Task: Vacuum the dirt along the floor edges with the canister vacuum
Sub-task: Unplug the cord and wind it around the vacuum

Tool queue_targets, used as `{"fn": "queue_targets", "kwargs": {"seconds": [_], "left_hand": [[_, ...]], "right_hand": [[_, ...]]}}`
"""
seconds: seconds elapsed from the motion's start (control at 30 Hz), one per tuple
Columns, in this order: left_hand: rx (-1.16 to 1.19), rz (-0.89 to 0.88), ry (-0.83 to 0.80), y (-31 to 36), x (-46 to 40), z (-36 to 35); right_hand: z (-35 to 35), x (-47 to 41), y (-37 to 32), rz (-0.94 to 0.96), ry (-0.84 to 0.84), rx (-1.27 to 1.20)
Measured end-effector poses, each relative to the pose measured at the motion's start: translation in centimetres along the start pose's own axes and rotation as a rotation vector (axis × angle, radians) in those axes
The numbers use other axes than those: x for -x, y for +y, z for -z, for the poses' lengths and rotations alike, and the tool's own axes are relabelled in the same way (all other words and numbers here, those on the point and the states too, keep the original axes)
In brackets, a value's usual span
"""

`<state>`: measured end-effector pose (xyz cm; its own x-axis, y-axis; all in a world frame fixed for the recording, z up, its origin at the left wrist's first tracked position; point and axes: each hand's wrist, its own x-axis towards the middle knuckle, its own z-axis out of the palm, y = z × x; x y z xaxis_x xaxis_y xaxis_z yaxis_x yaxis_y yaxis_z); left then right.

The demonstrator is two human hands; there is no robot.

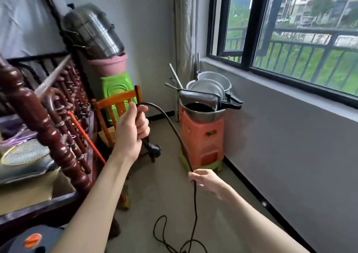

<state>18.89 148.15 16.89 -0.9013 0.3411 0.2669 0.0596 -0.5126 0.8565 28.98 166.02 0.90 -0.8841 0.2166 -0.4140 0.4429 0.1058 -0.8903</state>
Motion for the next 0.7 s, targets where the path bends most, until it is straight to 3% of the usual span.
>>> {"fn": "queue_targets", "kwargs": {"seconds": [0.13, 0.23, 0.3, 0.4, 0.5, 0.7], "left_hand": [[-0.365, -0.157, -0.025, -0.9, 0.2, 0.7], [-0.853, -0.400, -0.174, -3.0, 1.4, 1.4], [-1.056, -0.541, -0.275, -4.1, 2.4, 1.7], [-1.209, -0.677, -0.409, -5.2, 3.3, 2.1], [-1.372, -0.783, -0.435, -5.3, 3.6, 2.0], [-1.558, -0.794, -0.436, -5.1, 3.8, 1.5]], "right_hand": [[1.0, -0.2, -5.4, 0.034, 0.001, -0.049], [1.9, 0.2, -9.9, -0.016, -0.097, -0.198], [2.5, 0.9, -12.4, -0.048, -0.138, -0.328], [3.8, 1.8, -15.3, -0.055, -0.165, -0.533], [4.7, 2.5, -17.3, -0.045, -0.134, -0.656], [4.7, 3.4, -19.3, -0.022, -0.126, -0.788]]}}
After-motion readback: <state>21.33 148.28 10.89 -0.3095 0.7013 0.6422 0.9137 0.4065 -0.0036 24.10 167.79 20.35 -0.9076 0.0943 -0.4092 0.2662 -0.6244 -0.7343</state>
